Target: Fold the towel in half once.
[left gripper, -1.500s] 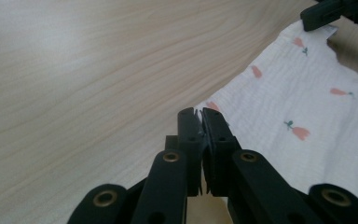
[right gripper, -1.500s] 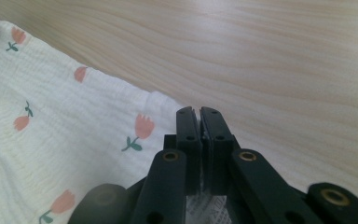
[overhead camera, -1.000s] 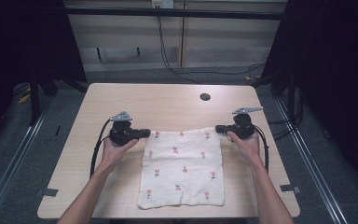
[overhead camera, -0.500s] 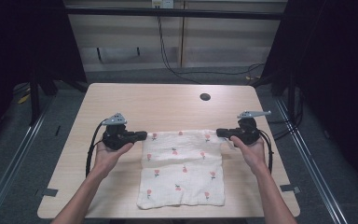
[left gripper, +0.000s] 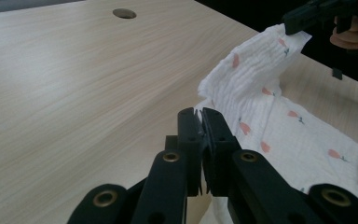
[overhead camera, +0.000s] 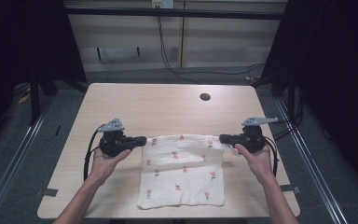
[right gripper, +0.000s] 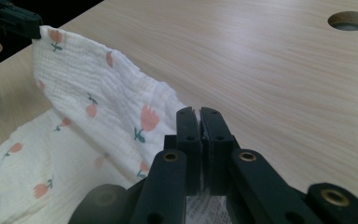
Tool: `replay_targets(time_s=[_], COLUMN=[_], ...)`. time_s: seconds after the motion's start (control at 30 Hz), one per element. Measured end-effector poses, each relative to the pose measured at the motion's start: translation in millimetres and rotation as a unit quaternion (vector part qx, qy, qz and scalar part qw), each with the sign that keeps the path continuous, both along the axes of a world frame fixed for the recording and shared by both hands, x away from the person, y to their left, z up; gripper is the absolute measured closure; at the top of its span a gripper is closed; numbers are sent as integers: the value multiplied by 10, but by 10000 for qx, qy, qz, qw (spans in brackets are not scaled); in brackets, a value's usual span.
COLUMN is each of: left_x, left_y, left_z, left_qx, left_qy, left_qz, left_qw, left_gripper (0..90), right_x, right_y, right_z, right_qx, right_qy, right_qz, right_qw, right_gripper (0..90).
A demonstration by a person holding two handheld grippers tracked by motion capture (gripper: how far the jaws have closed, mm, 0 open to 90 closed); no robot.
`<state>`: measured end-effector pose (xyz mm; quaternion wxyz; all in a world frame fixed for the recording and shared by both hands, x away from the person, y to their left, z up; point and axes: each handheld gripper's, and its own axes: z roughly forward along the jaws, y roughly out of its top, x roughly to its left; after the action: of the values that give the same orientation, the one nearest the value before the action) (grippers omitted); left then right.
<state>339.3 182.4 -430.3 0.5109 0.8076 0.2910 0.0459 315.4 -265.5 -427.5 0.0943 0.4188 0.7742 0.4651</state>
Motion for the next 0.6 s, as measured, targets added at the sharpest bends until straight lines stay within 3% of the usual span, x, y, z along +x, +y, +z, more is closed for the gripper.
replay_targets(time_s=[0.1, 0.33, 0.4, 0.43, 0.6], left_x=[-110, -154, -165, -177, -234], left_y=[6, 41, 60, 86, 94], left_z=[1, -14, 12, 36, 57], left_qx=[-41, -40, 4, -5, 3], left_qy=[-45, -17, -48, -70, -77], left_qz=[-96, -126, -126, -142, -175], left_qw=[9999, 9999, 9999, 9999, 9998], left_gripper=[872, 872, 872, 872, 872], right_x=[-53, -154, -198, -227, -297], right_y=[-30, -44, -33, -29, -28], right_z=[7, -48, -30, 1, 71], right_qx=[27, 144, 14, -163, -22], right_qy=[-50, -32, -64, -80, -88], right_qz=[11, 84, 101, 66, 157], right_qw=[10000, 9999, 9999, 9998, 9998], right_gripper=[874, 874, 874, 873, 873])
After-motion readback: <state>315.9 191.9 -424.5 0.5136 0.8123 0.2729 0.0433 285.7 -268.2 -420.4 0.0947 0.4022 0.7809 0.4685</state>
